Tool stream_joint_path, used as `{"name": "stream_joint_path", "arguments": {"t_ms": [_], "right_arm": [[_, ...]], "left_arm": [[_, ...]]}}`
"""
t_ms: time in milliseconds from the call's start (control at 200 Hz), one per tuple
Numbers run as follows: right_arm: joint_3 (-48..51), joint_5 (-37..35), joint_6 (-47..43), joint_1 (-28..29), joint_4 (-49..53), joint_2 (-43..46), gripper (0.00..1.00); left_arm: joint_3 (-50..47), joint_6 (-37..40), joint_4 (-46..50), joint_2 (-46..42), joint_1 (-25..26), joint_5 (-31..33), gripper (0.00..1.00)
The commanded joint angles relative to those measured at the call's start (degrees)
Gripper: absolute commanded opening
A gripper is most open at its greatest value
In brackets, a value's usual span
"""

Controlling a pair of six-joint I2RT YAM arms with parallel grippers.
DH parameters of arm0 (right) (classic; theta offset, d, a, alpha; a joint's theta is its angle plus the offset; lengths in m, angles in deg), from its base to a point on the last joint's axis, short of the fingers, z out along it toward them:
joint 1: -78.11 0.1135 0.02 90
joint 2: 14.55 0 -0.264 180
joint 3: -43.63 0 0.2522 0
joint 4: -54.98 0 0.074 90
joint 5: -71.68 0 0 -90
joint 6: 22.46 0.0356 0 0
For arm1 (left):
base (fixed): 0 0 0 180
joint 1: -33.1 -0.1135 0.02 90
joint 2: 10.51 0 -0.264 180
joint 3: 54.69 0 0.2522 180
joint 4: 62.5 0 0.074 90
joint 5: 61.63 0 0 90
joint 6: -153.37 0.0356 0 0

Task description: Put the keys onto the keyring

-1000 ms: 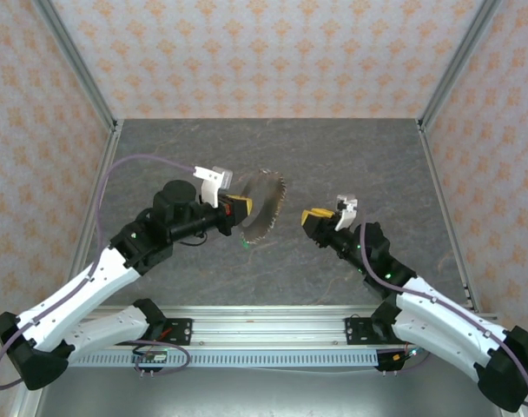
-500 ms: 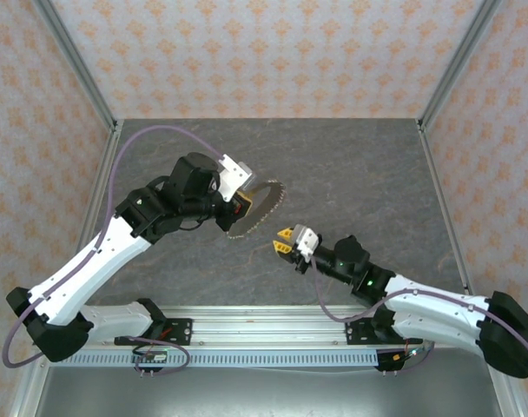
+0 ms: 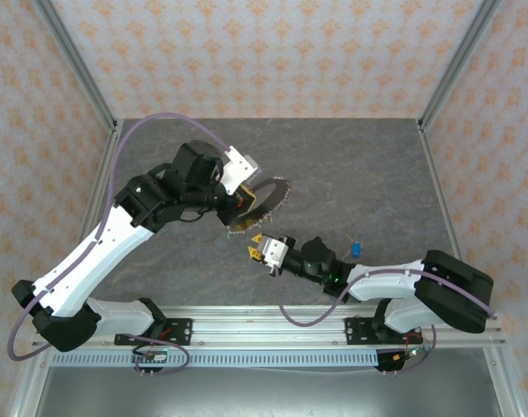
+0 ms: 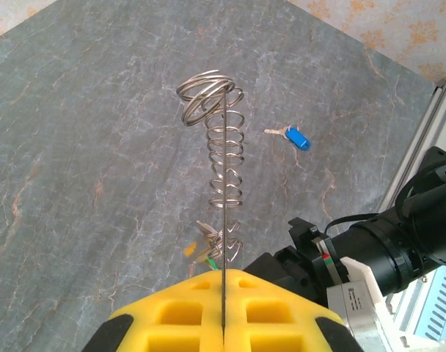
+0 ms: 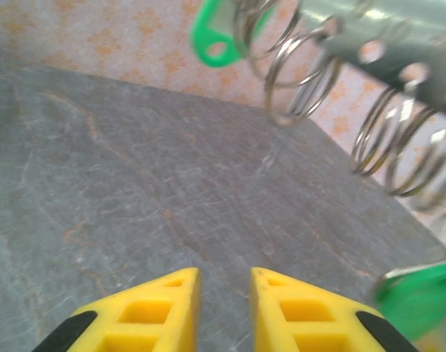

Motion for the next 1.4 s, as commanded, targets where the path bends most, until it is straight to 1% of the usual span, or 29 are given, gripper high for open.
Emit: {"name": "stream_joint_path", "arguments": {"t_ms": [0, 95, 240, 360, 485, 581, 741, 851, 941, 966, 1131, 1391], "right_arm": [[-1.0, -5.6, -0.8, 0.3, -8.6, -0.2, 0.25], [-0.3, -7.2, 0.7, 0.2, -9.5, 1.1, 0.25], [-0.4, -7.4, 3.2, 0.0, -6.7, 3.3, 0.25], [0.1, -7.2, 4.1, -0.3, -7.0, 3.4, 0.25], [0.8, -5.6, 4.9, -0.8, -6.8, 4.4, 0.28], [0.4, -5.1, 4.9, -1.1, -4.5, 5.1, 0.28], [1.5, -4.7, 4.6, -1.2, -5.0, 6.4, 0.28], [1.7, -5.4, 3.4, -1.2, -2.1, 7.7, 0.28], [2.3, -4.4, 1.9, -1.3, 0.1, 8.0, 0.27], [2.4, -4.4, 1.9, -1.4, 0.7, 9.8, 0.27], [3.0, -3.8, 0.9, -1.5, 4.0, 12.6, 0.27], [3.9, 0.6, 1.8, -1.5, 4.9, 17.4, 0.25]], "left_arm": [[2.6, 1.3, 1.1, -1.8, -0.4, -1.3, 0.00], [2.6, 1.1, 1.3, -2.1, -0.4, -1.3, 0.00], [2.6, 0.8, 1.3, -2.2, -0.4, -1.8, 0.00], [3.0, 0.4, 1.5, -2.2, -0.4, -1.9, 0.00], [3.1, 0.0, 1.6, -2.5, -0.4, -1.5, 0.00], [3.3, 0.0, 1.6, -2.7, -0.4, -1.8, 0.00], [3.9, 0.1, 2.3, -2.3, -0.4, -1.8, 0.00], [4.1, 0.3, 2.3, -2.2, -0.4, -2.0, 0.00], [4.5, 0.3, 2.6, -2.2, -0.4, -1.9, 0.00], [4.6, 0.4, 2.7, -2.2, -0.4, -1.8, 0.00], [5.2, 0.6, 3.5, -2.2, -0.4, -1.8, 0.00], [6.0, 0.8, 4.0, -2.0, -0.4, -1.8, 0.00]]}}
